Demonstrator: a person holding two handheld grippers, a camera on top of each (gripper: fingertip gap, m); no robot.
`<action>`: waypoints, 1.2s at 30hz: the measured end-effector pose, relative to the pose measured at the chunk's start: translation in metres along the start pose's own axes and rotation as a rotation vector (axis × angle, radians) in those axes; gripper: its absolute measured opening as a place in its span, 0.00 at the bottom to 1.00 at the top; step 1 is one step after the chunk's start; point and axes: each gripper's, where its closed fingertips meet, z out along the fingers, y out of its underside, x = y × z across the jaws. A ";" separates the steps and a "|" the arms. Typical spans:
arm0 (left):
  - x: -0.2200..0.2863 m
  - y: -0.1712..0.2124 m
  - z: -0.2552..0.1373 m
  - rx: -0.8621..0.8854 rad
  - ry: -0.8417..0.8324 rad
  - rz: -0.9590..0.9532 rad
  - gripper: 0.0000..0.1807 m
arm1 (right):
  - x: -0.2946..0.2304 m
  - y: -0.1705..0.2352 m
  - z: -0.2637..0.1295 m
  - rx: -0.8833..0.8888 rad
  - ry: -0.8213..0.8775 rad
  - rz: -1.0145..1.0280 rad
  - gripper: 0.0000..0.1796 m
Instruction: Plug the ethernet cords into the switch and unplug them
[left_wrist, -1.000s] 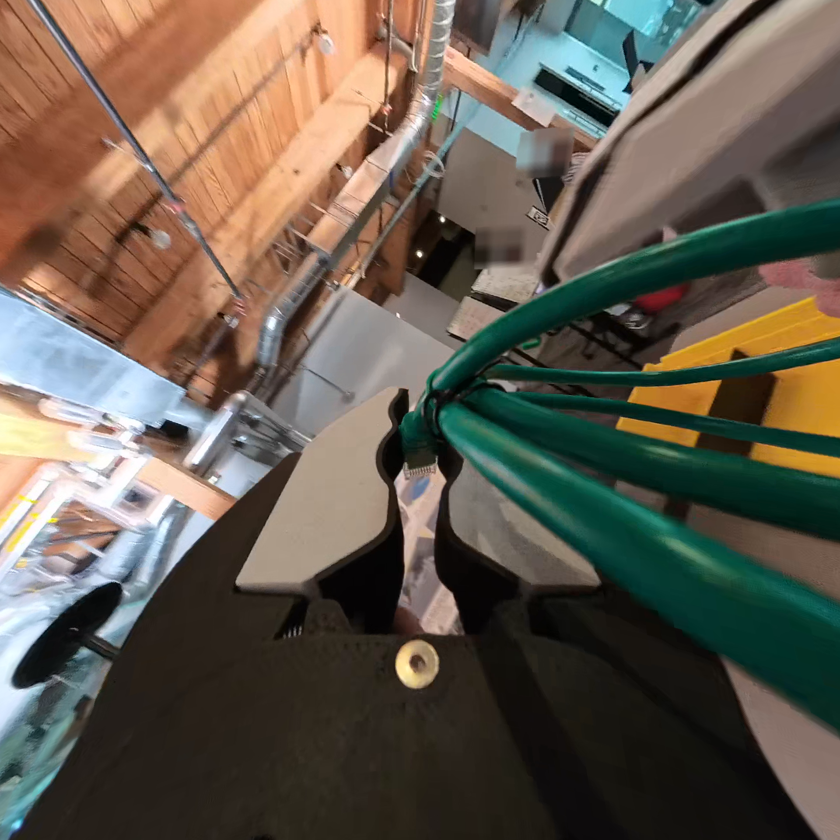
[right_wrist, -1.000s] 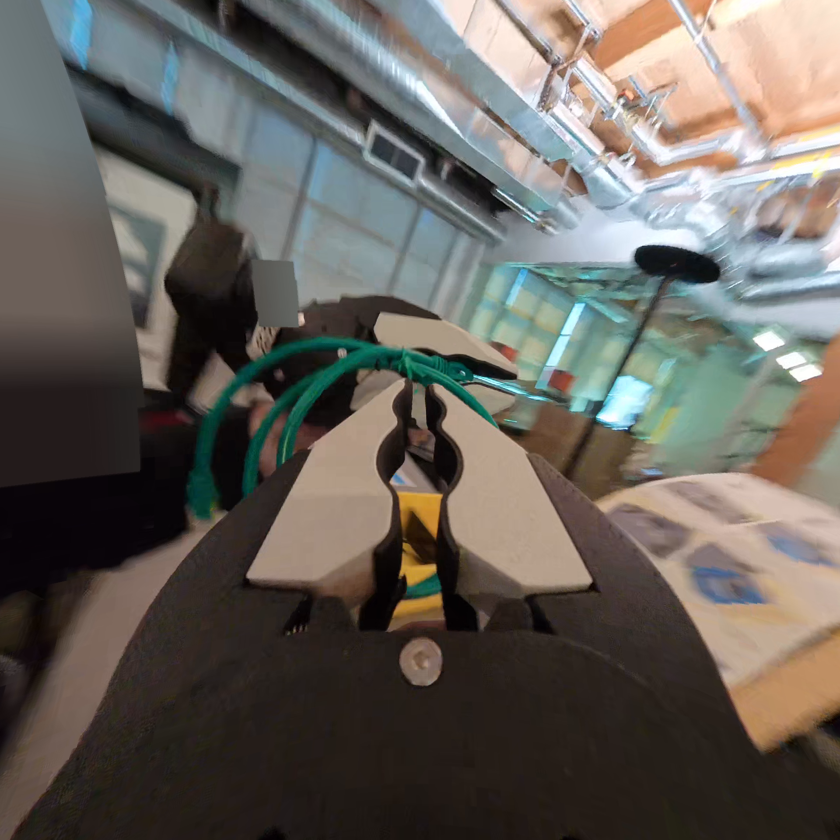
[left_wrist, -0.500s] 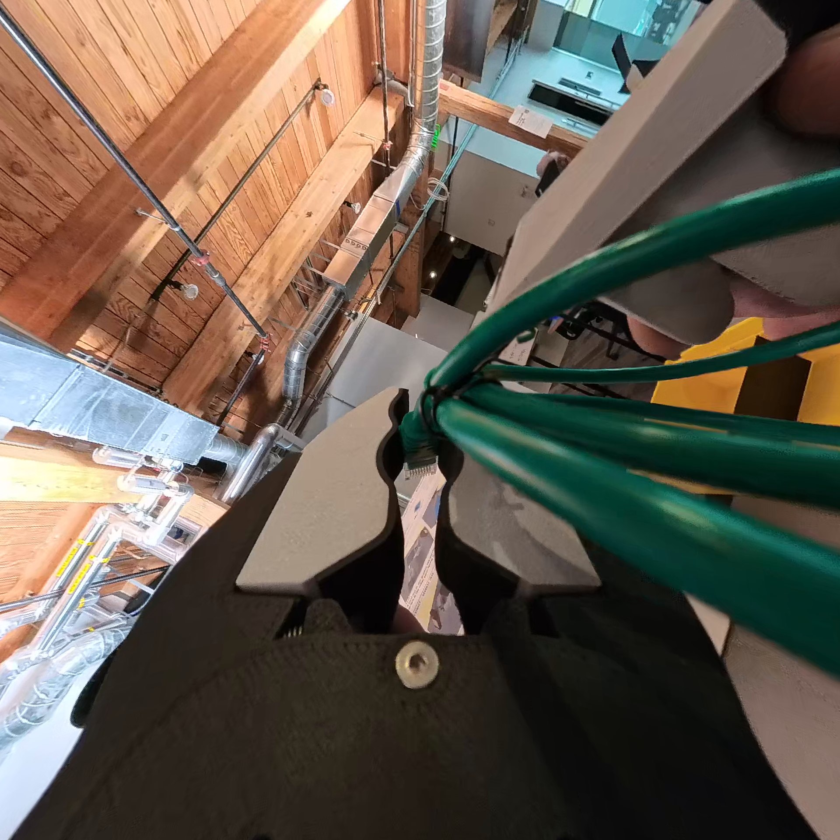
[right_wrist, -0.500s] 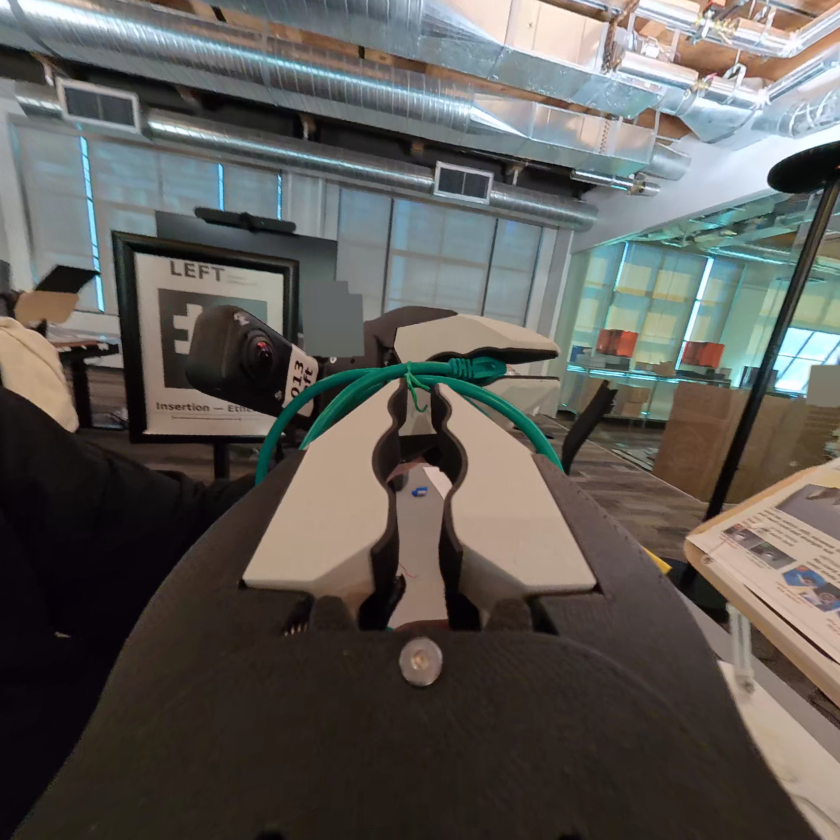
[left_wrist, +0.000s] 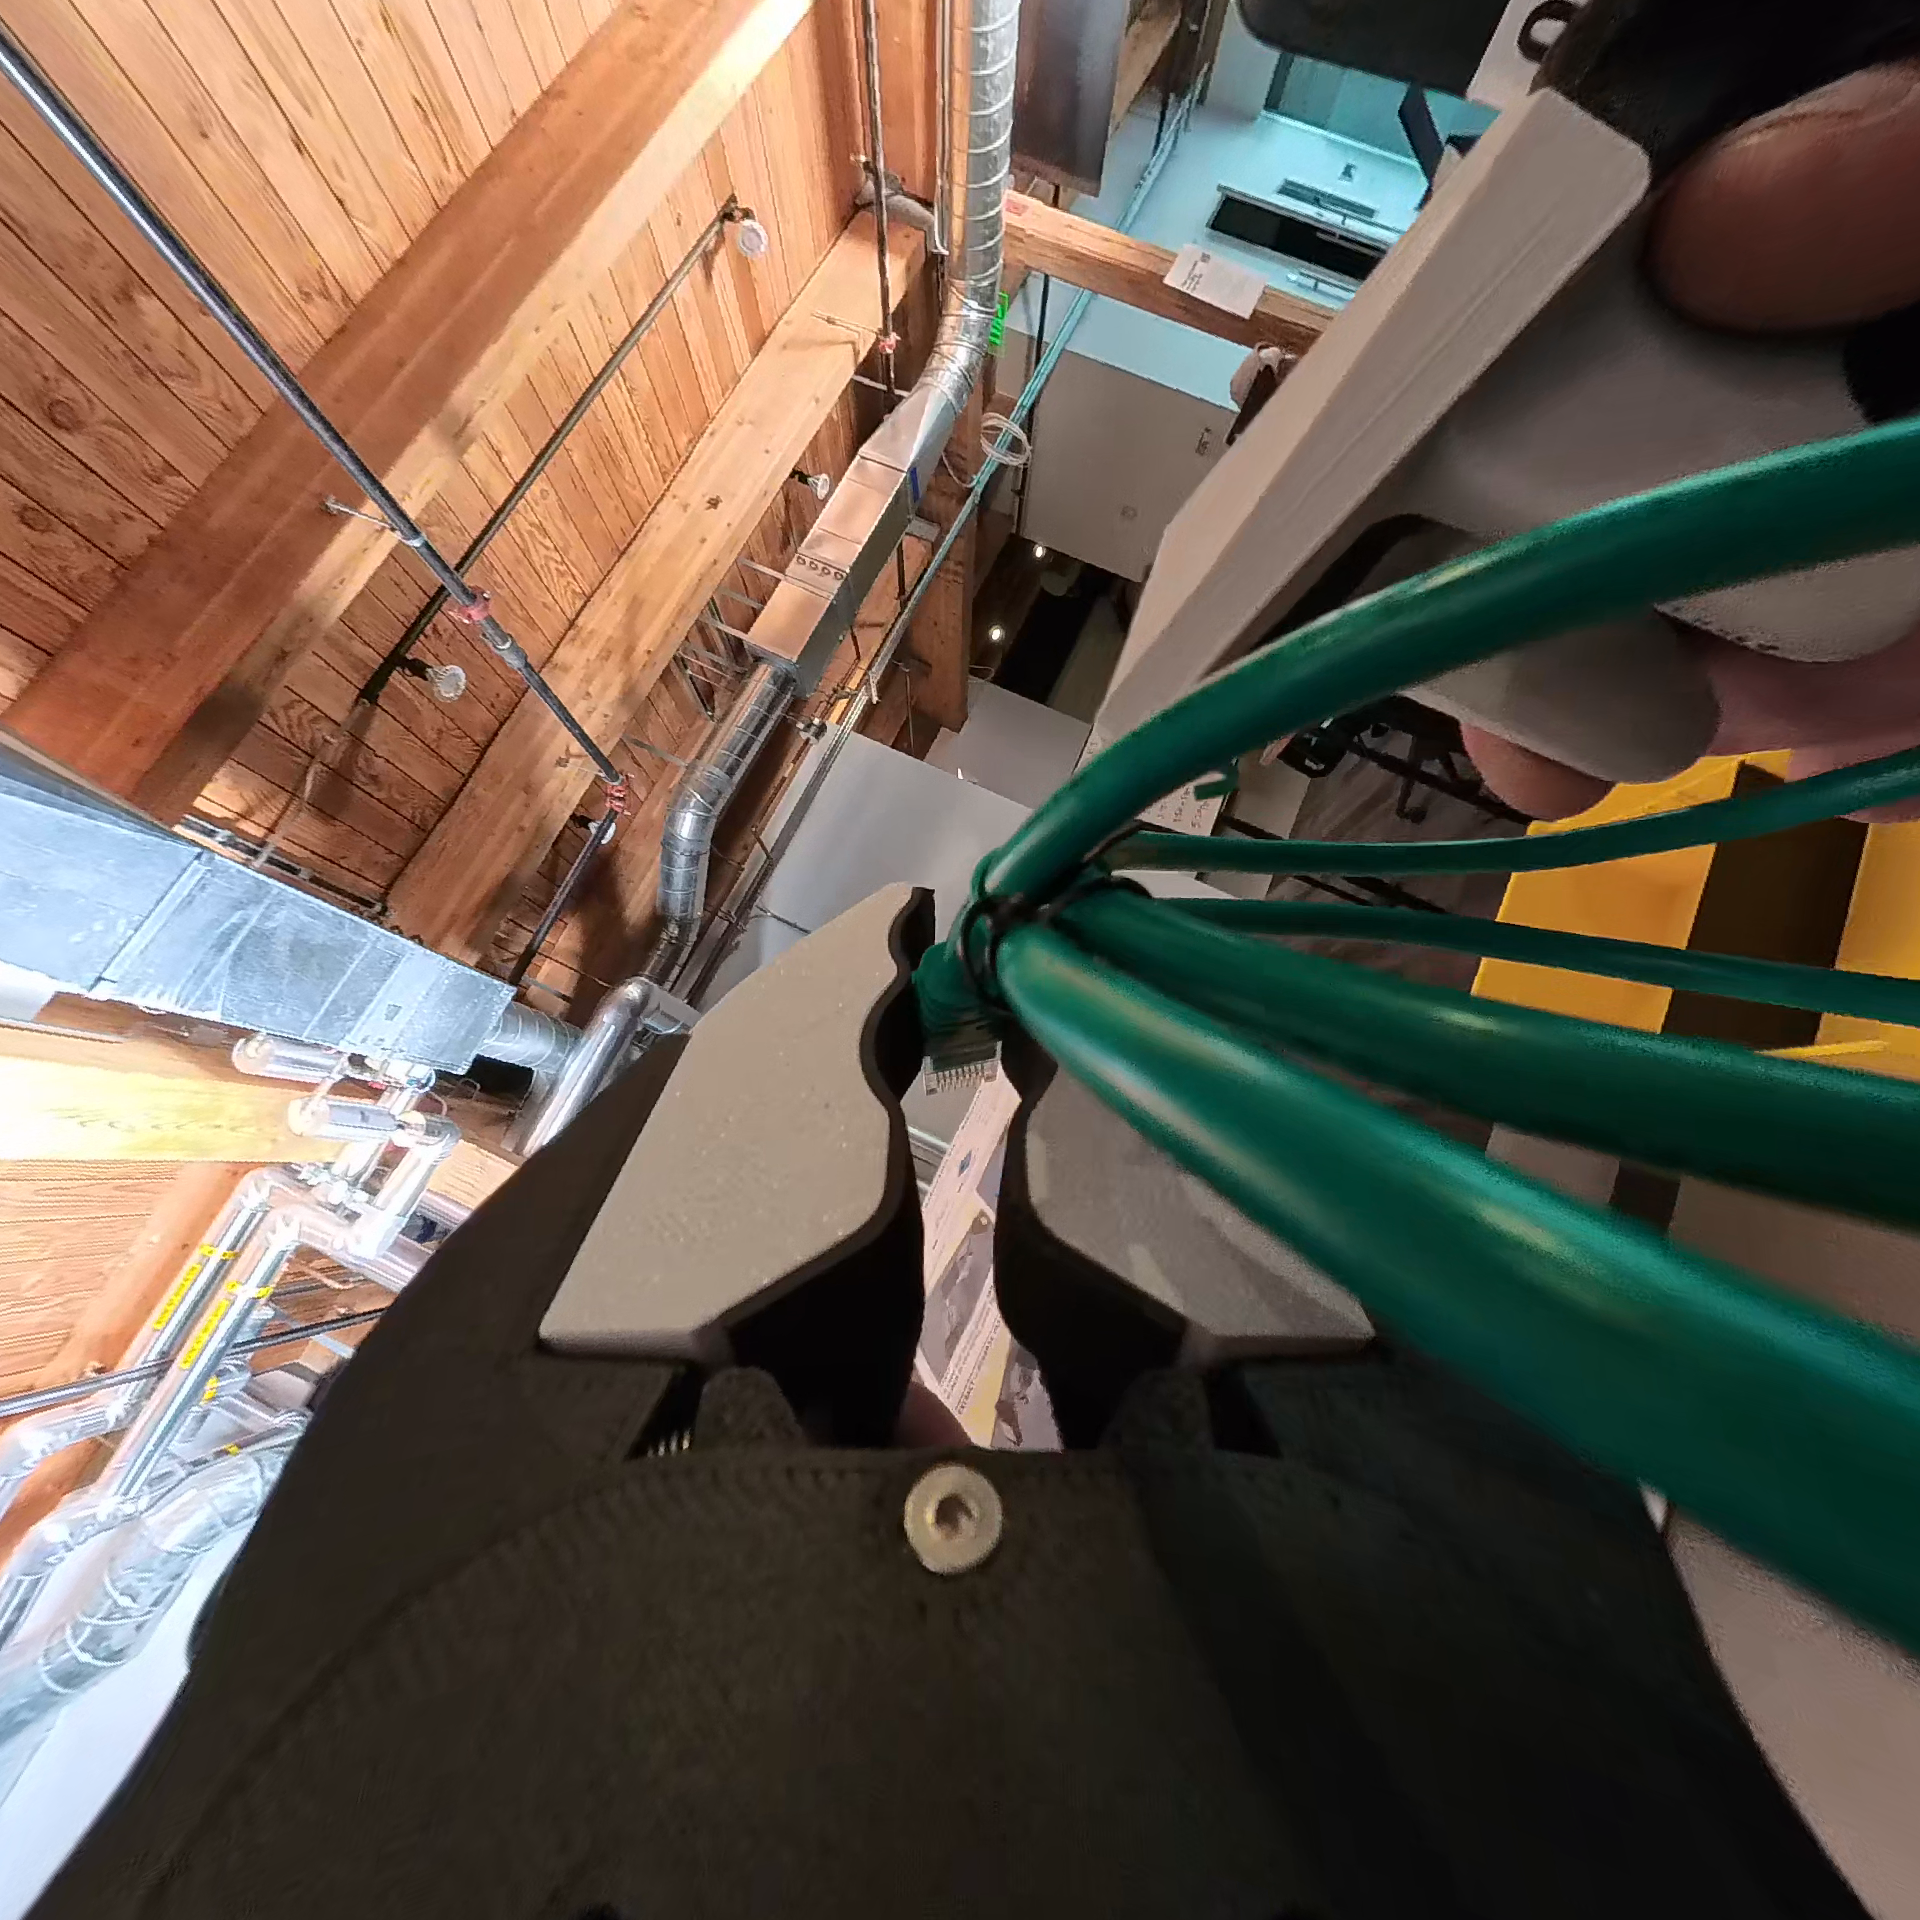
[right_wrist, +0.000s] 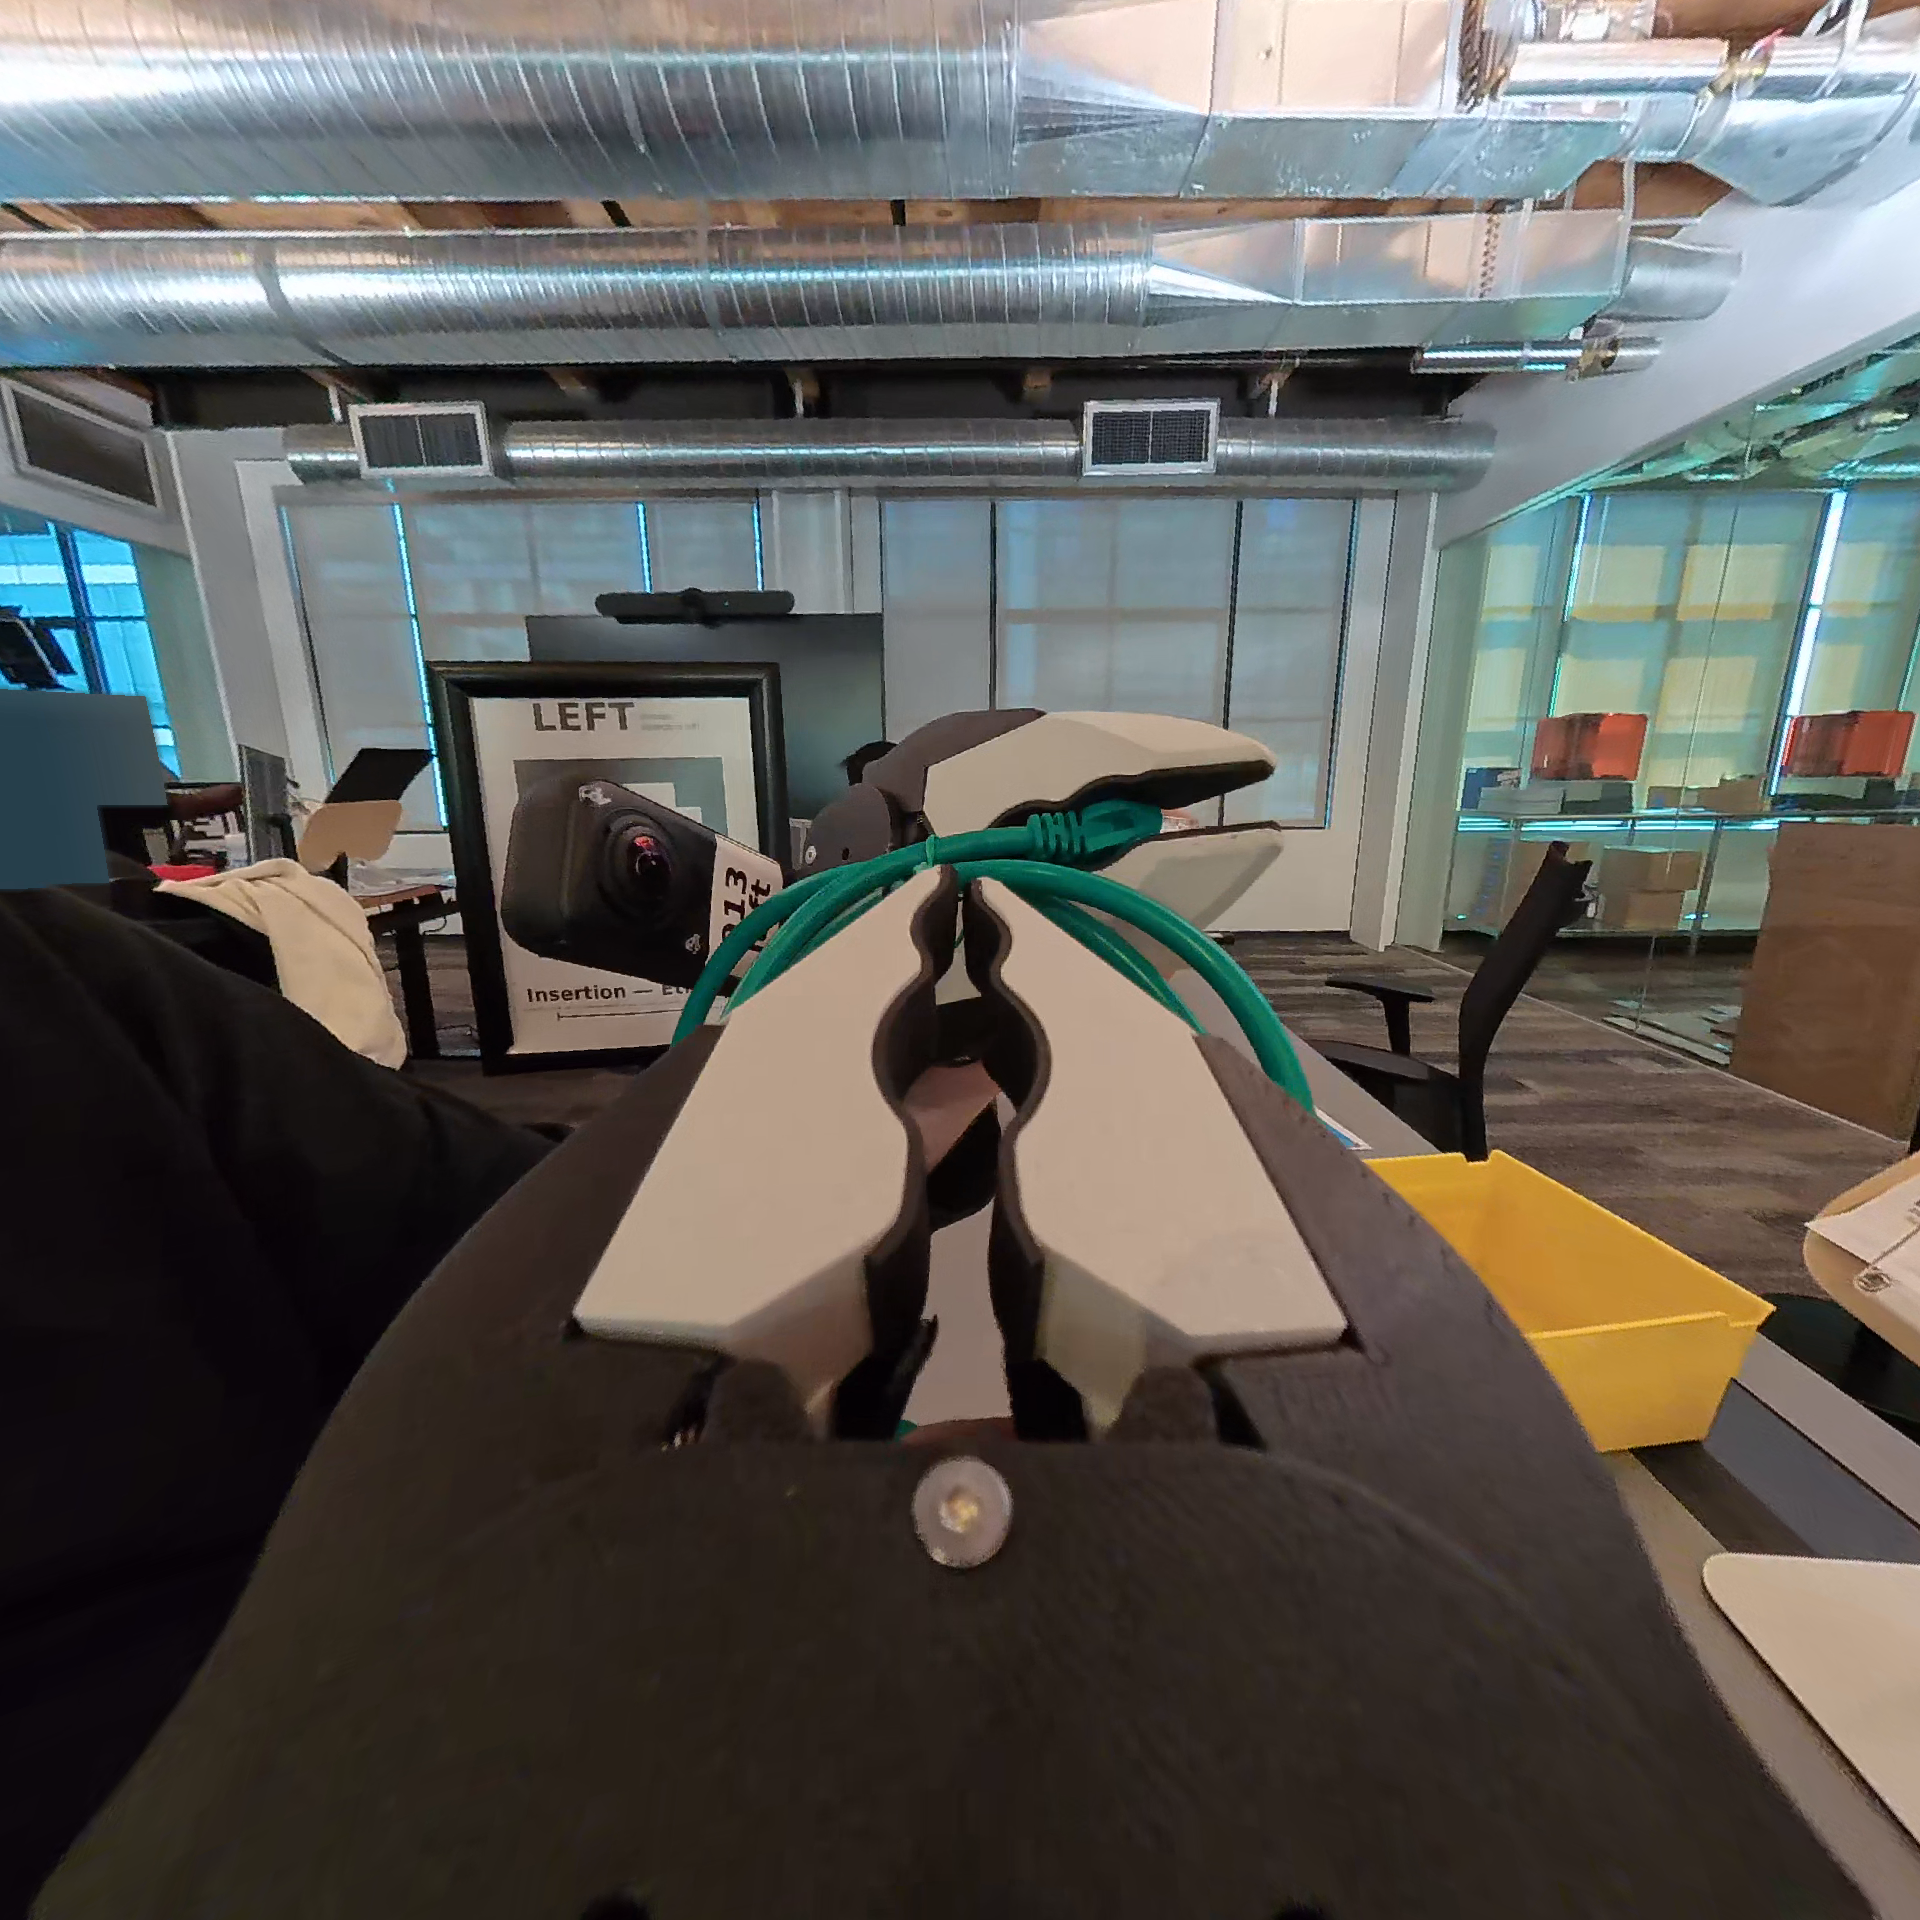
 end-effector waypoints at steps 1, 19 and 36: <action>0.000 0.000 0.000 0.000 0.001 0.001 0.03 | 0.000 0.000 0.000 0.000 -0.001 0.002 0.00; 0.003 -0.002 0.002 0.000 0.005 -0.009 0.06 | -0.004 0.007 0.002 -0.028 -0.039 0.022 0.00; 0.012 -0.001 0.007 -0.046 0.025 0.121 0.05 | -0.016 0.002 0.008 -0.118 0.078 -0.286 0.00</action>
